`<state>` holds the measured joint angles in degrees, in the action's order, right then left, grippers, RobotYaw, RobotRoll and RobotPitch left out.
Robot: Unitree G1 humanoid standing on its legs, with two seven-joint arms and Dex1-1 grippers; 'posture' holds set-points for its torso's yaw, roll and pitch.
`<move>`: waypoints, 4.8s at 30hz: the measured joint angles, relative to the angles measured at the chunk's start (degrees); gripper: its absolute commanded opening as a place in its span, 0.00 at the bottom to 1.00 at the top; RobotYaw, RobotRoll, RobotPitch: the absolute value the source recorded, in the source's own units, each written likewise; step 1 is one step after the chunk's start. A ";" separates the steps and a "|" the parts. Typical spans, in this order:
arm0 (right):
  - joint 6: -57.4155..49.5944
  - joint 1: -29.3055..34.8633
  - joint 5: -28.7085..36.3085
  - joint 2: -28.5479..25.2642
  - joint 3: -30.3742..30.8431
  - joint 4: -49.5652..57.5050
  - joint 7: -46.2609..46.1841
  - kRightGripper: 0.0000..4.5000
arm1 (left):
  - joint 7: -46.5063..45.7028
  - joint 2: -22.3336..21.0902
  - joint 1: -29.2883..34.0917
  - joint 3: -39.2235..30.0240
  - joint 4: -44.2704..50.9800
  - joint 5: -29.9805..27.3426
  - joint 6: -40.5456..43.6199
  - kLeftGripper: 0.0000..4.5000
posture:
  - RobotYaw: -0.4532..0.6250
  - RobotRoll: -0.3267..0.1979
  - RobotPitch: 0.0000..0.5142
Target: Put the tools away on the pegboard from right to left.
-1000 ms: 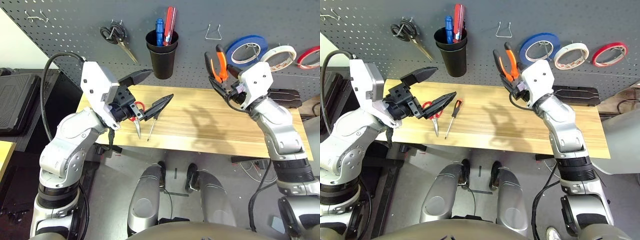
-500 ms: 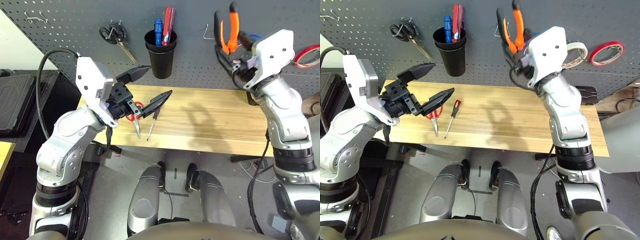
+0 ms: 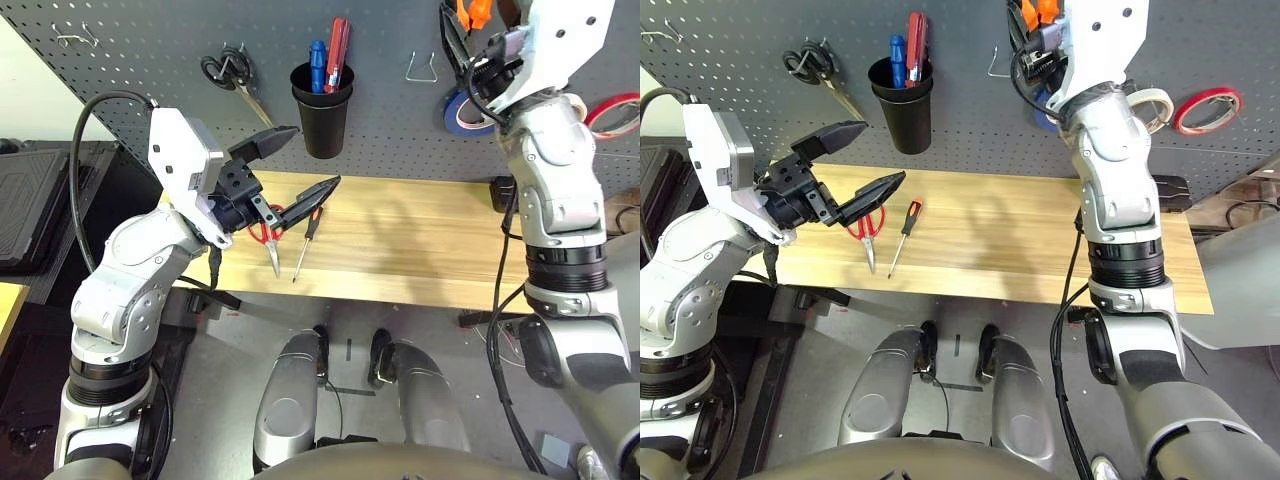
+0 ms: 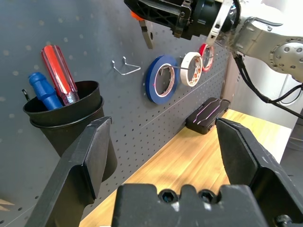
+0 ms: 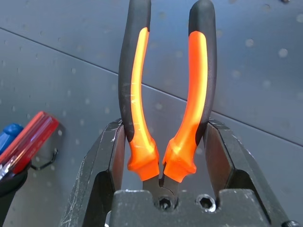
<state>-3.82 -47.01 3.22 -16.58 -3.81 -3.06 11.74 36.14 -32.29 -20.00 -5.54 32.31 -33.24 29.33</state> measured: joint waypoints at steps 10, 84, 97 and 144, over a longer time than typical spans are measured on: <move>10.52 -5.74 0.10 2.94 -0.12 -16.73 -0.02 0.59 | -0.02 -0.04 -0.17 0.18 -0.22 0.34 -0.16 1.00 | 0.66 0.62 0.34; 31.77 -11.06 -0.29 12.92 -1.40 -41.44 -4.85 0.59 | -0.25 1.01 -0.20 2.54 -1.14 1.88 -1.13 1.00 | 0.67 0.62 0.39; 32.17 -11.62 -1.46 11.54 -1.68 -44.64 -8.06 0.59 | -0.25 1.08 0.15 3.44 -1.14 1.94 -1.13 1.00 | 0.67 0.62 0.39; -7.83 32.92 7.27 -14.62 9.99 1.54 32.62 0.99 | -2.15 0.43 7.73 6.79 -8.54 12.91 -3.81 1.00 | 0.64 0.62 0.49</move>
<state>-11.65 -14.09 10.49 -31.20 6.18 -1.51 44.36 33.99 -31.86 -12.27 1.26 23.77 -20.33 25.53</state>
